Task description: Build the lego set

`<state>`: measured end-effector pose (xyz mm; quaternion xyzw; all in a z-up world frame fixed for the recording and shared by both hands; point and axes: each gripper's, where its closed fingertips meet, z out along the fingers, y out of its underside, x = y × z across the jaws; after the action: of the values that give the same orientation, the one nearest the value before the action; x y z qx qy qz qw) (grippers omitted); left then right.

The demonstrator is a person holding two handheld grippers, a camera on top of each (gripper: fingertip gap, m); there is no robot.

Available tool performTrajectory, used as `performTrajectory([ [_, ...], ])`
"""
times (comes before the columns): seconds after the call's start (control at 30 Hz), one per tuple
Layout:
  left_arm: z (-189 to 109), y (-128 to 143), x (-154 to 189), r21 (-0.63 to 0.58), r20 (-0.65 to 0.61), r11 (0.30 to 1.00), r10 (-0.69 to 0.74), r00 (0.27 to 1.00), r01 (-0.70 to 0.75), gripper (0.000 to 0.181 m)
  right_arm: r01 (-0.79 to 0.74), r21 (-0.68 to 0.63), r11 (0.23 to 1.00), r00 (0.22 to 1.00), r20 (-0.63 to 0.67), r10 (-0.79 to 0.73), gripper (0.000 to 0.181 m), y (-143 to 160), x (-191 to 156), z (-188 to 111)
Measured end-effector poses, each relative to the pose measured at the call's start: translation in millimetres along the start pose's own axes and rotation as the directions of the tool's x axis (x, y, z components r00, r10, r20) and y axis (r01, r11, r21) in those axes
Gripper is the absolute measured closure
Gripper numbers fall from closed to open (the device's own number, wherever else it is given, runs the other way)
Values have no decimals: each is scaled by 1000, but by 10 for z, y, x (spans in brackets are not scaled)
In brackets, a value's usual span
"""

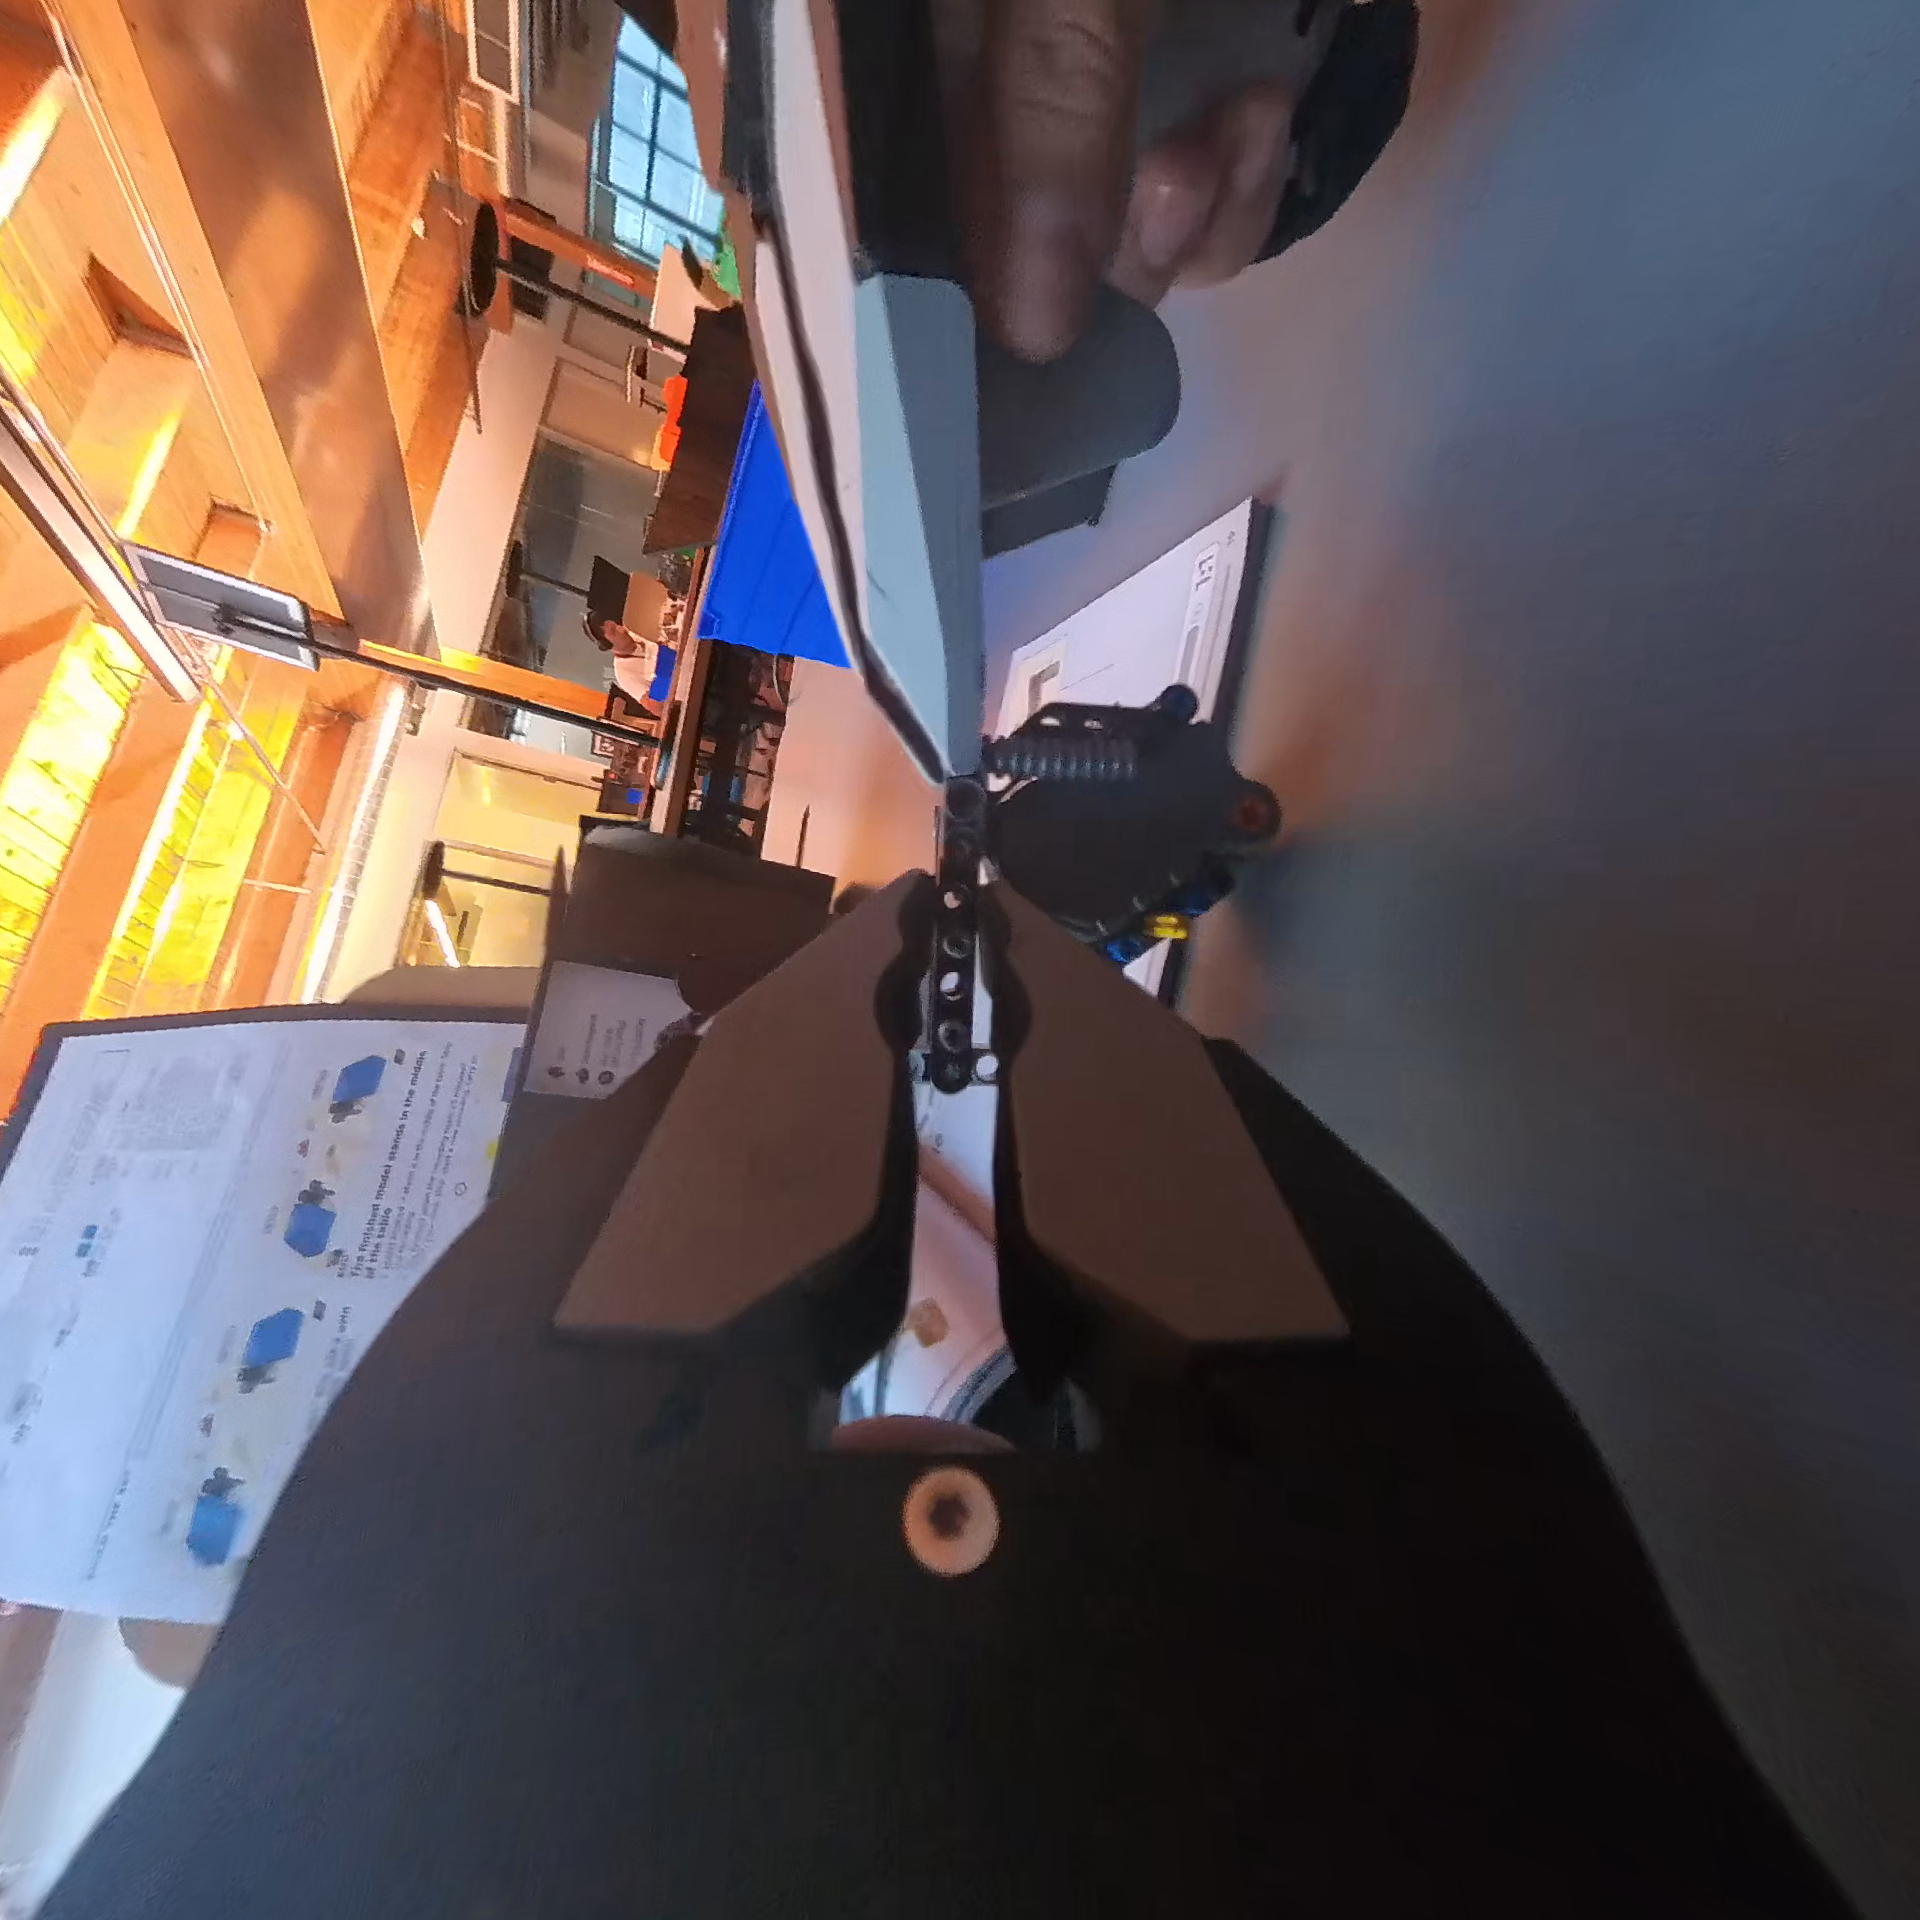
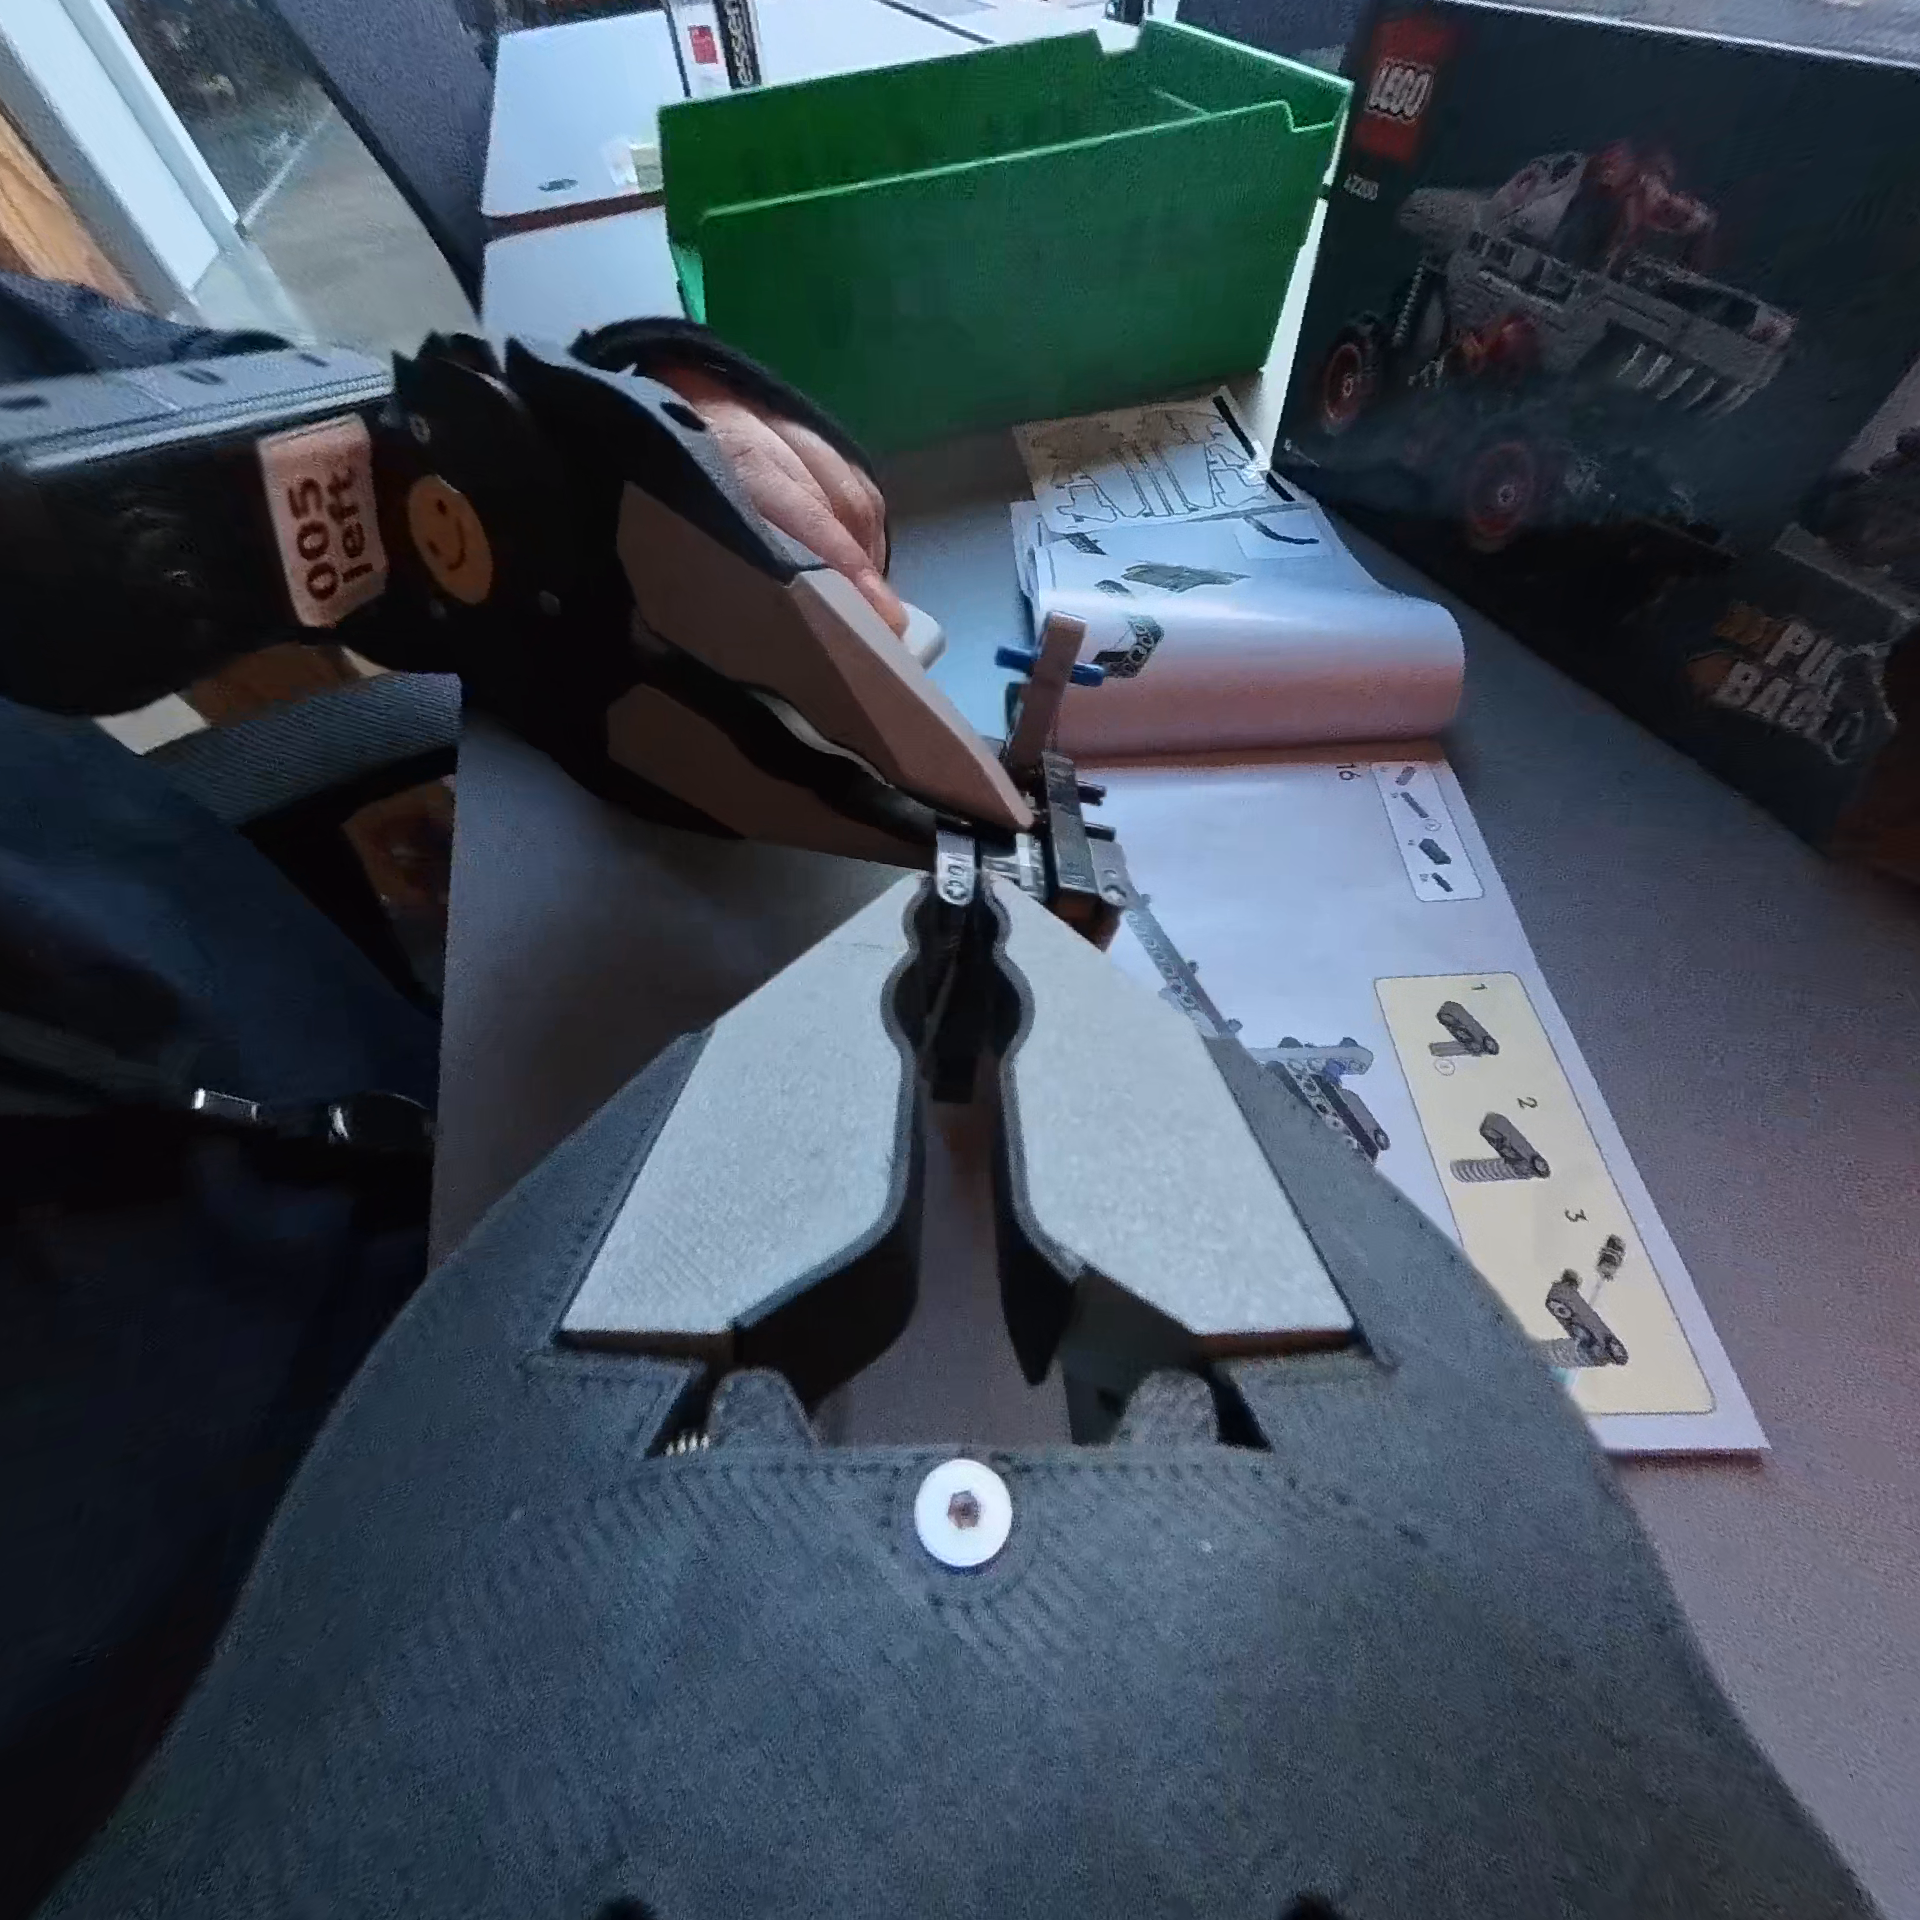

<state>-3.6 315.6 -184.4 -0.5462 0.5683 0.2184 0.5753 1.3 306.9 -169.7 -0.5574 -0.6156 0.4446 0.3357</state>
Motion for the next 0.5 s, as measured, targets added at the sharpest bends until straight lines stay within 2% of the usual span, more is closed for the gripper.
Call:
performTrajectory([
  [0.03, 10, 6, -1, 2, -8, 1000, -27, 1000, 27, 177, 15, -8, 1000, 1000, -17, -15, 176, 6, 0, 1],
  [0.13, 36, 29, 1, 6, -19, 998, -68, 998, 68, 177, 27, -10, 1000, 1000, -11, -27, 177, 13, 11, -3],
  [0.33, 66, 97, -24, -80, -13, 997, -23, 1000, 22, 177, 25, 5, 1000, 999, 34, -26, 177, 44, 31, 36],
  [0.5, 58, 94, -18, -98, 9, 995, -27, 1000, 27, 176, 29, -88, 996, 999, 44, -25, 177, 68, 15, 38],
])
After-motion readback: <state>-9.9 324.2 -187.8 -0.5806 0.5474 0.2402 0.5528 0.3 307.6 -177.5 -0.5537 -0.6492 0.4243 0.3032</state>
